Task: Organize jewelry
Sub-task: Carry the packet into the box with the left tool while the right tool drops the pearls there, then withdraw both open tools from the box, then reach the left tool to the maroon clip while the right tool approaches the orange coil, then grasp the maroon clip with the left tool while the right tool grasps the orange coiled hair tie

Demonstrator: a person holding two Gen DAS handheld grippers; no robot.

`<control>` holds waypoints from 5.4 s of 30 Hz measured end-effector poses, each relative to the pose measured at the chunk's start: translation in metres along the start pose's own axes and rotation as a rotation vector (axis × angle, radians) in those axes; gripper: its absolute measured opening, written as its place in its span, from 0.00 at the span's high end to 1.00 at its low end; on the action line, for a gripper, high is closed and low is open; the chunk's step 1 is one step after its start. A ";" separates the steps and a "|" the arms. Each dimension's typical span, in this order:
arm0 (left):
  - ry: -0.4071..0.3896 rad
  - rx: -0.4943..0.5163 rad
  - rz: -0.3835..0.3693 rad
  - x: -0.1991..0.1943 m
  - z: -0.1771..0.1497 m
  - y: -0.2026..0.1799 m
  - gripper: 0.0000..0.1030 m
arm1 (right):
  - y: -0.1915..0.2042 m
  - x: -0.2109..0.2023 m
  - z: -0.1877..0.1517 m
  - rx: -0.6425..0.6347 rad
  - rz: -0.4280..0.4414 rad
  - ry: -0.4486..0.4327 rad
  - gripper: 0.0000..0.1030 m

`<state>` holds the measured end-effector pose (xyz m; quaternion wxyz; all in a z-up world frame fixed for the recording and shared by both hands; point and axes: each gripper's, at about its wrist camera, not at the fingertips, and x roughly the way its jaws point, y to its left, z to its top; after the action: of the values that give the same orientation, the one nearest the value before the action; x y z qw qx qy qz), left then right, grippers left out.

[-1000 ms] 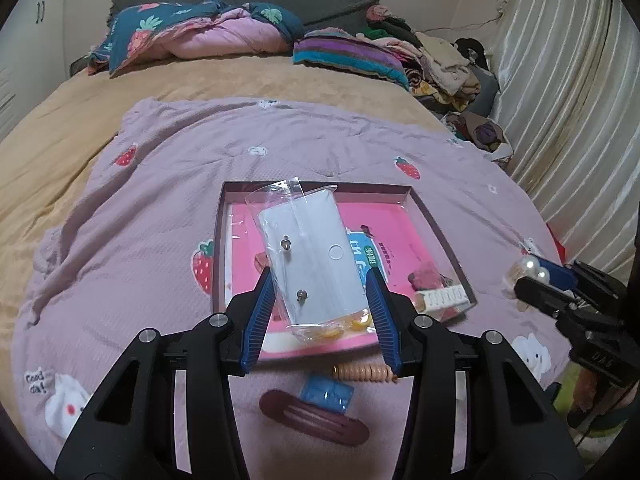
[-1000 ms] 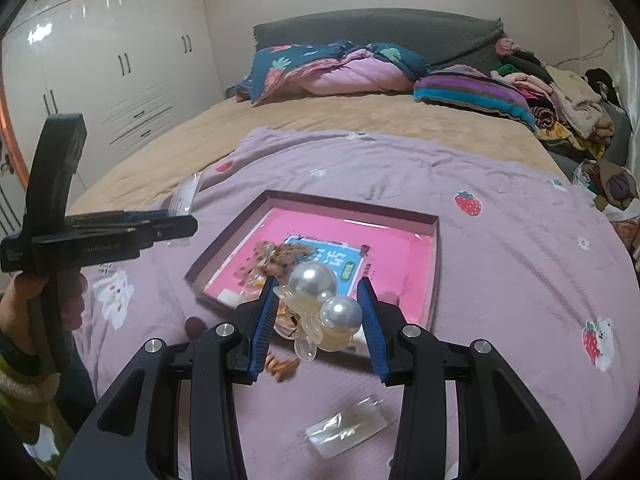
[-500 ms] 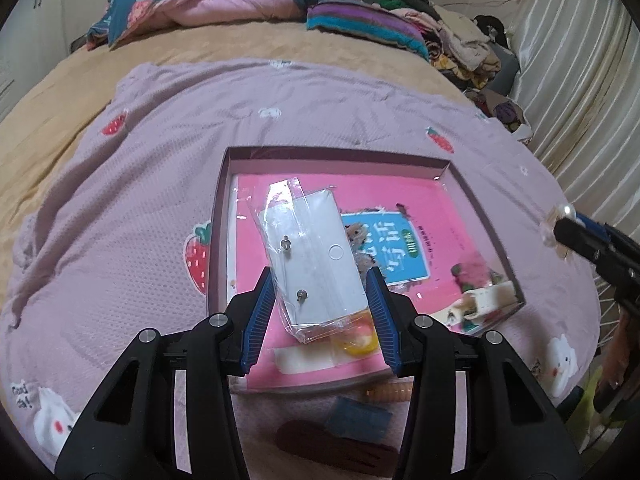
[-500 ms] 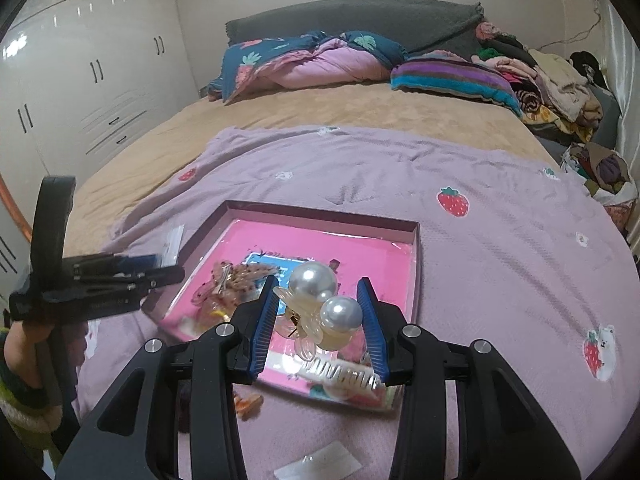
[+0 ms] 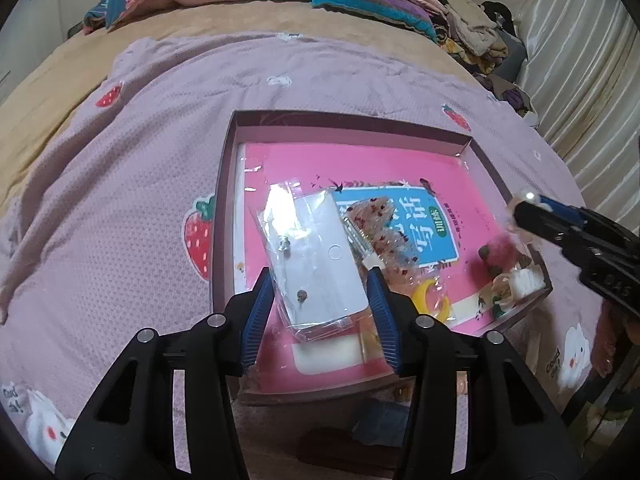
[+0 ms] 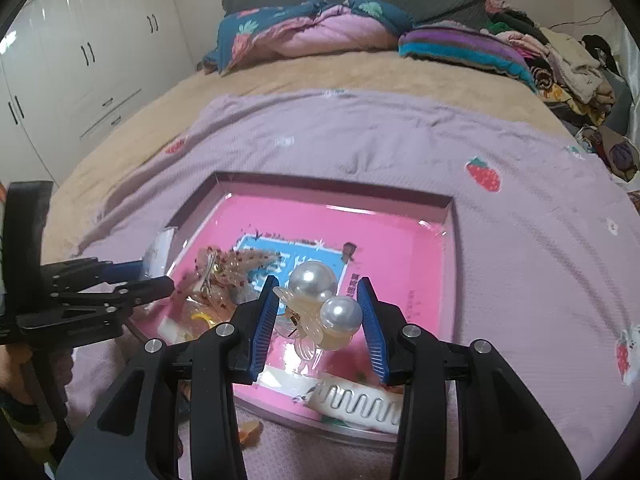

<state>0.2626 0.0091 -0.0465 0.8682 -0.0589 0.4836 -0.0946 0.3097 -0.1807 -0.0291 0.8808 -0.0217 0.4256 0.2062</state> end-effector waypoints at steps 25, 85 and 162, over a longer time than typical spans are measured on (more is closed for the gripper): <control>-0.049 -0.045 0.010 -0.042 -0.020 0.022 0.43 | 0.025 0.027 -0.015 -0.008 0.035 0.073 0.45; -0.238 0.009 0.044 -0.168 -0.088 -0.038 0.09 | 0.037 -0.192 -0.084 -0.044 -0.012 -0.287 0.08; 0.078 -0.256 -0.040 -0.052 -0.139 0.049 0.43 | 0.094 0.031 -0.101 -0.443 -0.042 0.164 0.60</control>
<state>0.1224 0.0669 -0.0861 0.8322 -0.1752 0.5236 -0.0517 0.2164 -0.1051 -0.1039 0.8210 -0.2399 0.4397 0.2739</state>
